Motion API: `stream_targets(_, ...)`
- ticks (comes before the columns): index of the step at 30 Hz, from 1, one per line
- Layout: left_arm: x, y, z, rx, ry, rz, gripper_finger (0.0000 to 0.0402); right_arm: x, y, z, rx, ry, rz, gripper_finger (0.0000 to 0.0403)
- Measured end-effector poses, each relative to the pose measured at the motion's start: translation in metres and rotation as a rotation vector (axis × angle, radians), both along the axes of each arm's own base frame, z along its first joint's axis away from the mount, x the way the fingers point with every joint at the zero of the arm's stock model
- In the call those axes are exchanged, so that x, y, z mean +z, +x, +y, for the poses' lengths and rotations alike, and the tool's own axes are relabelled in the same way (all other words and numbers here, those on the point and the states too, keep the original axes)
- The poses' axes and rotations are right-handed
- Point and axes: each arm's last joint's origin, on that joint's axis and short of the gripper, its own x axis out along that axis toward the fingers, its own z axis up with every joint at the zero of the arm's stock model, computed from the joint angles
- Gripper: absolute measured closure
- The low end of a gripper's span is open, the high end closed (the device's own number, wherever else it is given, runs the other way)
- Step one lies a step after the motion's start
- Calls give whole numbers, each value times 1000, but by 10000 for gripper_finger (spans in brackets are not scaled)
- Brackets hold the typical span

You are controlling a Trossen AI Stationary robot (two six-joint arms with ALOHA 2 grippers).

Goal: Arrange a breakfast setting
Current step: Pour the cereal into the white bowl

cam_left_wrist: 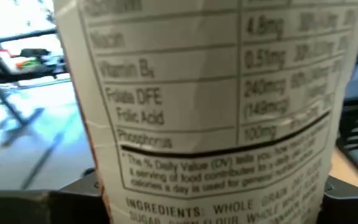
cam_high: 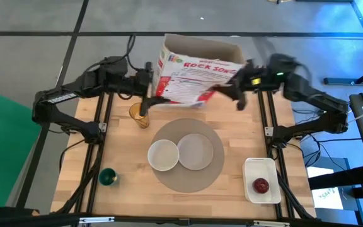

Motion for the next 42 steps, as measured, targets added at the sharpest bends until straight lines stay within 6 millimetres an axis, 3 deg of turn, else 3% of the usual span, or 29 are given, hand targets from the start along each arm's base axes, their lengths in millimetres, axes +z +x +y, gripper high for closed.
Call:
stream_targets(5, -3, -35, -5, 78, 35, 144, 143, 12, -24, 1, -159, -34, -56, 125)
stream_targets(10, 0, -65, -12, 104, 39, 186, 142, 20, -45, 3, -280, -58, -103, 115)
stream_targets(23, 7, -131, -29, 23, 229, 190, 141, 16, -42, 0, -354, -23, -72, 114)
stream_targets(33, 2, -151, -31, -2, 423, 277, 146, 3, -26, -7, -470, -6, 25, 113)
stream_targets(42, -4, -153, -31, -63, 572, 369, 148, -10, -15, -7, -465, 168, 97, 113)
